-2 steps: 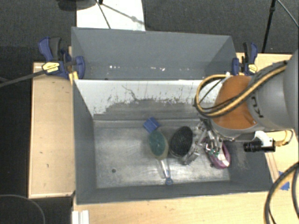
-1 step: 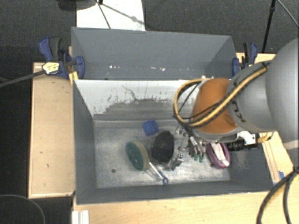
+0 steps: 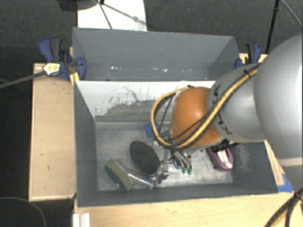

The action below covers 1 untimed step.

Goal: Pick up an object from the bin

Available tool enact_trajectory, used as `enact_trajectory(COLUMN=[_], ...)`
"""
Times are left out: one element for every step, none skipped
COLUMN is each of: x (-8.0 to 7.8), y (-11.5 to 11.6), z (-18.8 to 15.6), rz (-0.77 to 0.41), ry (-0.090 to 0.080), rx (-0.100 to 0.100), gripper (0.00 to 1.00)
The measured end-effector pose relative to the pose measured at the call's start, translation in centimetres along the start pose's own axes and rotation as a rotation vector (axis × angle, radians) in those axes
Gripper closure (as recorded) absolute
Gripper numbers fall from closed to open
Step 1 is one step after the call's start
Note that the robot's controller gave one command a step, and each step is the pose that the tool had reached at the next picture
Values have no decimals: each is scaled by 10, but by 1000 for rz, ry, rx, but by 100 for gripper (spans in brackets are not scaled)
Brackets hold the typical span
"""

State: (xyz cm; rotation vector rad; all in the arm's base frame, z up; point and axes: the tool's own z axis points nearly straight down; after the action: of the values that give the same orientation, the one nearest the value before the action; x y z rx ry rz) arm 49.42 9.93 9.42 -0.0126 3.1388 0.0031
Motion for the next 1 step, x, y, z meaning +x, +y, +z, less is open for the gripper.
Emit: enact_trajectory(x=[-19], y=[40], z=[9], rz=[53], ry=[-2], rx=[-1], gripper=[0])
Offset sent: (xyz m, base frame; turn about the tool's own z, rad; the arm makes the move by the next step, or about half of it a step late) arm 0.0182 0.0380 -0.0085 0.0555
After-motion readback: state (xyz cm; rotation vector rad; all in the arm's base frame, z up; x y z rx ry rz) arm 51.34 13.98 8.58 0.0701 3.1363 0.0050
